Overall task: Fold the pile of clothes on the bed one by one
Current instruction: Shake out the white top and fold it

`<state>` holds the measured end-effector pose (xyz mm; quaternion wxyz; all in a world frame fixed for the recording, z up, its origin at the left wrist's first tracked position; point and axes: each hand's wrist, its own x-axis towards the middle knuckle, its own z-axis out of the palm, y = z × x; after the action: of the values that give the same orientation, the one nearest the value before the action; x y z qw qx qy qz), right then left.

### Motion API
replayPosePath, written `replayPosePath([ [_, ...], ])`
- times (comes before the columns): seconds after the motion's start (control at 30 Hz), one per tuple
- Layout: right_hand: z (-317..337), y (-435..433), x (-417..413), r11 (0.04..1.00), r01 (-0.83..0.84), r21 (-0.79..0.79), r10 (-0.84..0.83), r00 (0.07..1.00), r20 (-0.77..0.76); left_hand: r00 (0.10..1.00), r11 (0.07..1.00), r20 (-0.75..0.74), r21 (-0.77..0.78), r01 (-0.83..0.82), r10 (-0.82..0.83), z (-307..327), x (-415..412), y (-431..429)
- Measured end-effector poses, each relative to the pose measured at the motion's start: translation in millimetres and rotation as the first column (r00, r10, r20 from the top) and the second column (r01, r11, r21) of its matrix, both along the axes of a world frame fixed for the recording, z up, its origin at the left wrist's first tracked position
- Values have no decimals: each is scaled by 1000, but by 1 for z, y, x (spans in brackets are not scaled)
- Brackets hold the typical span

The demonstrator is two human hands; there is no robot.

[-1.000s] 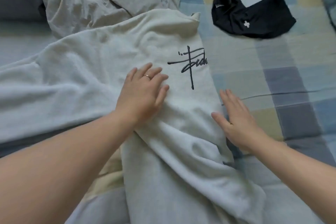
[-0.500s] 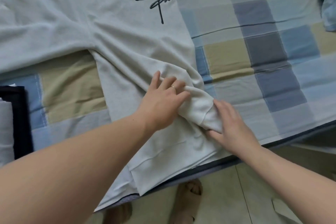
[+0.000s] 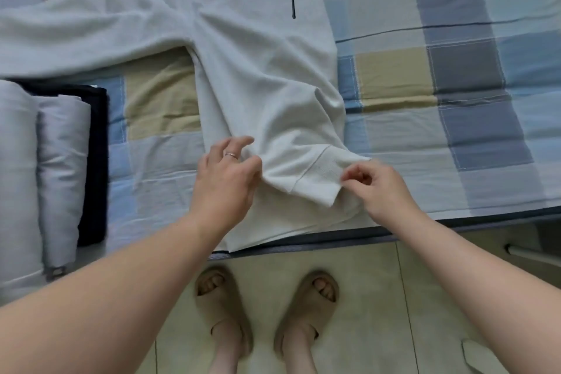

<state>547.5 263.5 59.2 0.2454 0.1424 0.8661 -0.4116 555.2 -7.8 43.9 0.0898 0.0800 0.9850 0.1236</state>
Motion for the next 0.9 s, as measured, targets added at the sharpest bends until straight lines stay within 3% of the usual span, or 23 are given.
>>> replayPosePath([
  [0.07,1,-8,13,987,-138,78,142,988,-52,984,994,138,-3,-114,113,-2,13,-15],
  [0.17,-3,-17,25,979,17,205,36,967,-251,865,904,363,118,-412,347,-6,20,-15],
  [0.23,-4,-20,20,942,91,322,1,962,-275,698,680,496,257,-687,517,-8,12,4],
  [0.3,-10,-23,16,951,30,308,9,992,-124,406,288,729,290,-913,551,-5,1,29],
  [0.33,-13,-23,15,966,-7,260,23,998,-58,283,151,800,239,-959,529,-6,-5,40],
  [0.43,-18,-22,17,972,-106,209,119,991,-53,73,-131,875,153,-979,479,-16,-12,48],
  [0.53,-11,-20,21,922,-246,299,293,948,-125,3,-275,921,120,-954,391,-24,-3,32],
  [0.6,-9,-22,26,829,-422,366,513,834,-202,-25,-287,887,122,-950,461,-21,8,17],
  [0.63,-9,-24,30,762,-504,407,620,748,-236,-7,-244,843,148,-958,538,-20,15,9],
  [0.67,-11,-28,33,703,-560,439,696,668,-262,52,-140,778,178,-974,627,-18,23,-1],
  [0.7,-11,-32,35,665,-597,450,739,613,-280,157,27,691,196,-980,706,-13,29,-8],
  [0.77,-9,-44,40,639,-633,436,766,571,-295,399,333,556,221,-917,729,-4,42,-18],
  [0.83,-11,-51,46,608,-662,439,793,536,-289,508,479,539,206,-853,672,-6,51,-22],
  [0.9,-16,-56,47,522,-721,456,844,516,-149,524,557,560,128,-820,642,-13,56,-25],
])
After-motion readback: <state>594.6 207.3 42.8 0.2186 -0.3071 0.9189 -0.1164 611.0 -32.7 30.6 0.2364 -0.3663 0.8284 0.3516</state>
